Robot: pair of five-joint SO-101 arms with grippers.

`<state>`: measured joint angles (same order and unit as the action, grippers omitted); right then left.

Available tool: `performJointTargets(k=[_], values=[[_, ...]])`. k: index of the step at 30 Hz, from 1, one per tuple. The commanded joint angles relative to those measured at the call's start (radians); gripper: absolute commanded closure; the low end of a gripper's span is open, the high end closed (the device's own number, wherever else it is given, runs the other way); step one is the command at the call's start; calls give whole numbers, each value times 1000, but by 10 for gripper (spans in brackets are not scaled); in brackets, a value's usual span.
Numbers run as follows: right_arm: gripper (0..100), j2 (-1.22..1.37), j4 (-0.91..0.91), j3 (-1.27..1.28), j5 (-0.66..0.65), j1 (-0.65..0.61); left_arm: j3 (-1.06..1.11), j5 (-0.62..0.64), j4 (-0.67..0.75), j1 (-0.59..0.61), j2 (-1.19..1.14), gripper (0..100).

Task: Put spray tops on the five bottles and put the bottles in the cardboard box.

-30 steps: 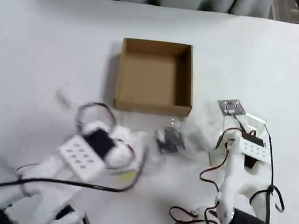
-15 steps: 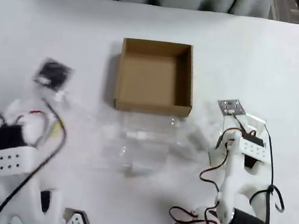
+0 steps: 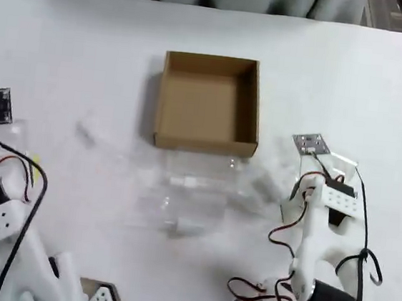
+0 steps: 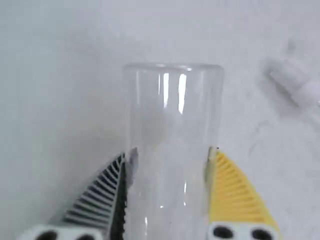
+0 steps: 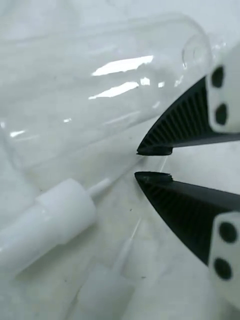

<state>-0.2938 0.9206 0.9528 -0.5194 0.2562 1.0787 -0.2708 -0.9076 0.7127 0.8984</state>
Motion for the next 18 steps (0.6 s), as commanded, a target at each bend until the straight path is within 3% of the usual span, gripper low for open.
performJointTargets(k=[1,11,18], values=[[957,-21,7,6,2,-8,-121,80,6,15,-120,957],[957,-21,7,6,2,-8,-525,107,-146,35,-659,955],[956,-21,7,6,2,-7,-664,252,-141,76,-931,814]])
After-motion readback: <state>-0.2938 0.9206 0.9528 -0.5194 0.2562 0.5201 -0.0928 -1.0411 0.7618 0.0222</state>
